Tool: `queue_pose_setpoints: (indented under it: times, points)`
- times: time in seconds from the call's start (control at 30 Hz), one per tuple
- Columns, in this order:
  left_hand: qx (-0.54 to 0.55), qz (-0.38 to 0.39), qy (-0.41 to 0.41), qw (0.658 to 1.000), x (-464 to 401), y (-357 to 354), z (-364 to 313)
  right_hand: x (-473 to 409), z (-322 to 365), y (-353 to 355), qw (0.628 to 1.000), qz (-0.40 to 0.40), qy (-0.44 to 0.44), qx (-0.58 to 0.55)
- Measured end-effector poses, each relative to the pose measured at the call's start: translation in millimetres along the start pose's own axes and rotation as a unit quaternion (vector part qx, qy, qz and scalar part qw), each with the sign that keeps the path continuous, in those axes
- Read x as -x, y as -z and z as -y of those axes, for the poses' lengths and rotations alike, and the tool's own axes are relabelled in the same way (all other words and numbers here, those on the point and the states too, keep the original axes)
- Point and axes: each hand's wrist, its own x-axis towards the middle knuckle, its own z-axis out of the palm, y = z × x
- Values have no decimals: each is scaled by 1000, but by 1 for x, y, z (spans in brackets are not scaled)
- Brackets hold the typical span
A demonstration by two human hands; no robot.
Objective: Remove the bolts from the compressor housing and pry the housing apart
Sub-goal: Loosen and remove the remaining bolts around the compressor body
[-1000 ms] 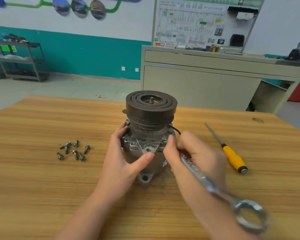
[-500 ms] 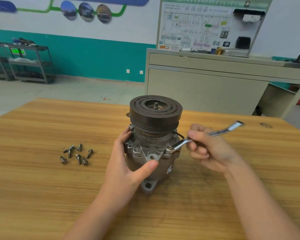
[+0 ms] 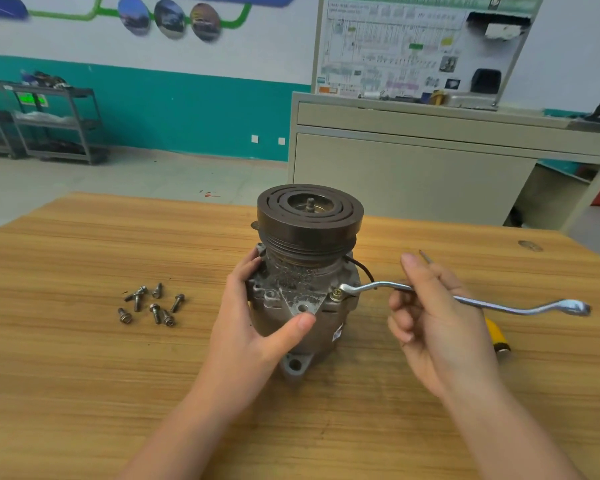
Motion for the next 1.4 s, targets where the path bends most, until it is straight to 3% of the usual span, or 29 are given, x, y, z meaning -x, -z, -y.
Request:
queue_pose_setpoints:
  times: [0.17,0.3,0.43,0.53,0.6,0.73,0.87,0.97,1.07,1.13,1.4]
  points:
    - [-2,-1,2,1000,1,0,-4,24,0,-16,981,-4,139,132]
    - [8,-2,0,1000,1,0,-4,36,-17,-31,900,-20,257,352]
    - [11,-1,-4,1000,1,0,-3,46,-34,-26,880,-40,297,369]
    - [7,-1,-3,1000,1,0,-1,33,-18,-2,956,24,208,207]
    - [6,-2,-3,1000,1,1,0,4,0,10,981,138,78,115]
    - [8,-1,-5,1000,1,0,0,-63,19,12,933,314,-167,46]
    - [2,-8,-12,1000,1,0,1,-93,13,2,887,382,-259,18]
    - [5,-6,-9,1000,1,0,2,-86,13,4,912,339,-228,-42]
    - [7,-4,-9,1000,0,-1,3,-65,16,3,977,165,-127,-42]
    - [7,-5,-11,1000,0,-1,3,-44,14,3,994,86,-61,-6]
    - [5,-6,-11,1000,0,-1,1,22,4,-14,980,15,137,143]
